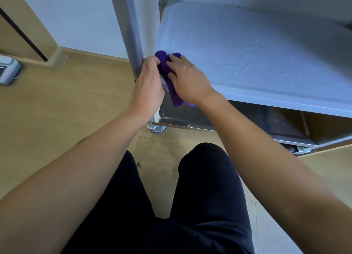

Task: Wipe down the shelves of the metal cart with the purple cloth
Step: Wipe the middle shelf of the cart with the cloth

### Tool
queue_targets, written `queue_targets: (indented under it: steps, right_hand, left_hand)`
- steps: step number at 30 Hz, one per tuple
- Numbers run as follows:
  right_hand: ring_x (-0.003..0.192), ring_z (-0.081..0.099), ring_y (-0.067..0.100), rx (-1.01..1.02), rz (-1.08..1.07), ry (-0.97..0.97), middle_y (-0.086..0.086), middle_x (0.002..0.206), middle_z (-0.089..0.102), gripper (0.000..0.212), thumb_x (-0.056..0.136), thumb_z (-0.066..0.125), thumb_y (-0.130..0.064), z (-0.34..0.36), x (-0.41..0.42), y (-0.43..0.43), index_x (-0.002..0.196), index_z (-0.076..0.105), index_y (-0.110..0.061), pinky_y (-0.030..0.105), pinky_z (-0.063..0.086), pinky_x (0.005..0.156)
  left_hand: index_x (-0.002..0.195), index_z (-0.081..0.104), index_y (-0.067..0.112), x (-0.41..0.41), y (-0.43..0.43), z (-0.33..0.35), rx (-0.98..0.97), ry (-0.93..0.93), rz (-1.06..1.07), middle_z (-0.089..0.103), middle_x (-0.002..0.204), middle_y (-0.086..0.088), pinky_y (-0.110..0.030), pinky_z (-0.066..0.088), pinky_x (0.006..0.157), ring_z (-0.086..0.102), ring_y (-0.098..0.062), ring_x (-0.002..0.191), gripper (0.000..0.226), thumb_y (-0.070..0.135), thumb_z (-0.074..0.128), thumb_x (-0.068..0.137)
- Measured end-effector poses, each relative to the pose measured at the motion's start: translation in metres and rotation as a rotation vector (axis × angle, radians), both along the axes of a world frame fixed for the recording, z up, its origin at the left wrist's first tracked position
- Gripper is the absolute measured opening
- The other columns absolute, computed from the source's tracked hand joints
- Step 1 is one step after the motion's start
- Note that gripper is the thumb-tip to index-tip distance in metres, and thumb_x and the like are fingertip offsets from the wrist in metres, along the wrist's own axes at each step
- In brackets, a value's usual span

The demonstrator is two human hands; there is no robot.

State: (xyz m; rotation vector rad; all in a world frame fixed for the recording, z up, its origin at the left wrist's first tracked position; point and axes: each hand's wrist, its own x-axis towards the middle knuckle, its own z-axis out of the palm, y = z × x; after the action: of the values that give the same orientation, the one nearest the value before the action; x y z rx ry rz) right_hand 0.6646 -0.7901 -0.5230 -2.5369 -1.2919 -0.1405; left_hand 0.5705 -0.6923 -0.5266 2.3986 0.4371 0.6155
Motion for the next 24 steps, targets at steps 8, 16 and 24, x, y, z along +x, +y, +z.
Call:
queue_targets:
  steps: [8,16,24]
  right_hand:
    - [0.109,0.047,0.020,0.052,-0.117,0.063,-0.003,0.119,0.053,0.021,0.099,0.037,-0.017,-0.003,0.026,0.021,0.105,0.057,-0.012,0.035,0.045,0.088]
    - [0.117,0.044,0.017,0.052,-0.124,0.019,-0.002,0.123,0.050,0.022,0.100,0.036,-0.018,-0.007,0.065,0.011,0.109,0.055,-0.013,0.029,0.042,0.090]
    - [0.128,0.039,0.018,0.066,-0.159,-0.017,-0.002,0.130,0.047,0.025,0.099,0.039,-0.019,-0.014,0.078,0.017,0.119,0.053,-0.013,0.032,0.043,0.094]
  left_hand:
    - [0.131,0.045,0.000,0.003,-0.003,0.000,0.059,0.008,0.022,0.049,0.133,-0.015,-0.032,0.044,0.091,0.054,-0.029,0.117,0.049,-0.014,0.044,0.084]
    - [0.107,0.054,0.002,0.026,-0.025,0.008,0.402,0.146,-0.012,0.057,0.110,-0.015,-0.038,0.035,0.067,0.056,-0.037,0.095,0.020,0.004,0.042,0.092]
    - [0.112,0.053,0.004,0.037,-0.022,0.009,0.404,0.302,-0.037,0.055,0.116,-0.012,-0.042,0.043,0.068,0.058,-0.039,0.093,0.024,0.001,0.042,0.091]
